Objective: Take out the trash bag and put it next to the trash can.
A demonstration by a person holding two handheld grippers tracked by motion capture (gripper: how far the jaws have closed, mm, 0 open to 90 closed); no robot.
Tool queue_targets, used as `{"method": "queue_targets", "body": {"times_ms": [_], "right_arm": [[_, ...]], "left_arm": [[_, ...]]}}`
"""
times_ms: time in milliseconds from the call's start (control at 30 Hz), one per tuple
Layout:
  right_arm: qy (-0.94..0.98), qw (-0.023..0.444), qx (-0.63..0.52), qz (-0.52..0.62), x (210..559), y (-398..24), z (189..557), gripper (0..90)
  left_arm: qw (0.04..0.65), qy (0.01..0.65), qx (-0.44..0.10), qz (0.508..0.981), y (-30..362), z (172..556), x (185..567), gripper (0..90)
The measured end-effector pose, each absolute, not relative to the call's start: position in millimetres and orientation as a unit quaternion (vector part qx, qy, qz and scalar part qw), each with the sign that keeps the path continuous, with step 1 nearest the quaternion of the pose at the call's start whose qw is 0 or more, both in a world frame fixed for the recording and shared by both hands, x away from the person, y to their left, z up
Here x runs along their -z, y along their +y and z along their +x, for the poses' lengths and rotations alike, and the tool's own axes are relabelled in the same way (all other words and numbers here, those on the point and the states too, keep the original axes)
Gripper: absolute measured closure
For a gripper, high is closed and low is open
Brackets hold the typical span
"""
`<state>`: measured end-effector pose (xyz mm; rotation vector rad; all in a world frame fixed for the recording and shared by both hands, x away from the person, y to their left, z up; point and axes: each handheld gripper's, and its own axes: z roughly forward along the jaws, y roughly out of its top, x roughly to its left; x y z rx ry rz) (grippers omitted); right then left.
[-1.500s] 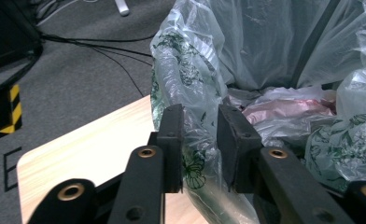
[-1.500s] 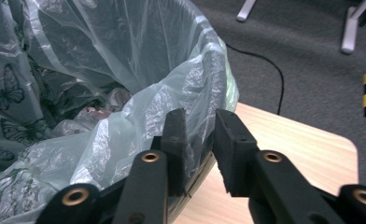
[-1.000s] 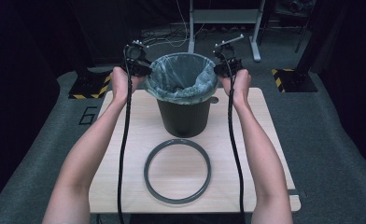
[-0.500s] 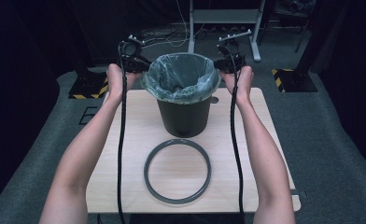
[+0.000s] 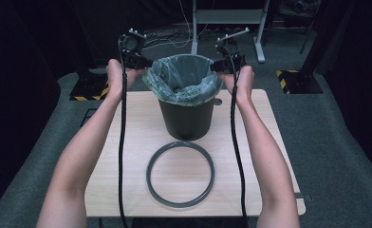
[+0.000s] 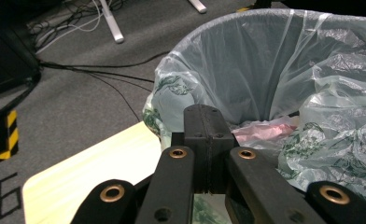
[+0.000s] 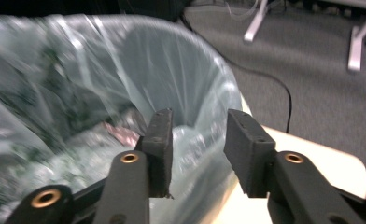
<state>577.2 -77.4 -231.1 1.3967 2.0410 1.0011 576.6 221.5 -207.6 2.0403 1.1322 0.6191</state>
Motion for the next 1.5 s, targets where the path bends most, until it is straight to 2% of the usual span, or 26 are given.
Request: {"method": "queue_targets", "body": {"times_ms": [33, 133, 200, 300, 400, 600, 900, 1167, 1500], "right_arm": [[0.747, 0.234, -0.353, 0.513, 235.6, -77.2, 579.5, 47.1], [0.753, 0.214, -0.330, 0.527, 247.7, -77.7, 586.4, 46.3], [0.751, 0.219, -0.327, 0.530, 251.5, -77.7, 587.3, 60.6], [0.745, 0.251, -0.322, 0.527, 250.3, -76.8, 584.0, 77.9], [0.747, 0.259, -0.320, 0.522, 249.3, -76.8, 581.8, 89.2], [0.740, 0.253, -0.340, 0.522, 246.3, -79.4, 579.6, 90.0], [0.718, 0.251, -0.405, 0.507, 214.6, -83.0, 566.5, 90.0], [0.721, 0.258, -0.428, 0.480, 191.8, -65.4, 562.3, 90.0], [0.740, 0.244, -0.406, 0.477, 211.2, -48.8, 575.3, 90.0]], "left_arm": [[0.357, 0.438, -0.239, 0.790, 221.2, 576.3, 207.0, 89.7], [0.361, 0.435, -0.237, 0.790, 220.3, 574.7, 205.3, 89.7], [0.360, 0.432, -0.236, 0.793, 219.6, 574.1, 205.6, 89.7], [0.356, 0.429, -0.230, 0.798, 219.0, 573.9, 207.6, 89.7], [0.353, 0.429, -0.219, 0.802, 218.3, 575.1, 210.6, 89.5], [0.341, 0.425, -0.207, 0.812, 214.7, 576.2, 219.0, 89.4], [0.334, 0.425, -0.199, 0.817, 212.9, 577.3, 224.0, 89.4], [0.336, 0.421, -0.199, 0.819, 210.1, 576.3, 223.1, 89.5], [0.385, 0.417, -0.194, 0.801, 222.0, 566.3, 194.7, 89.6]]}}
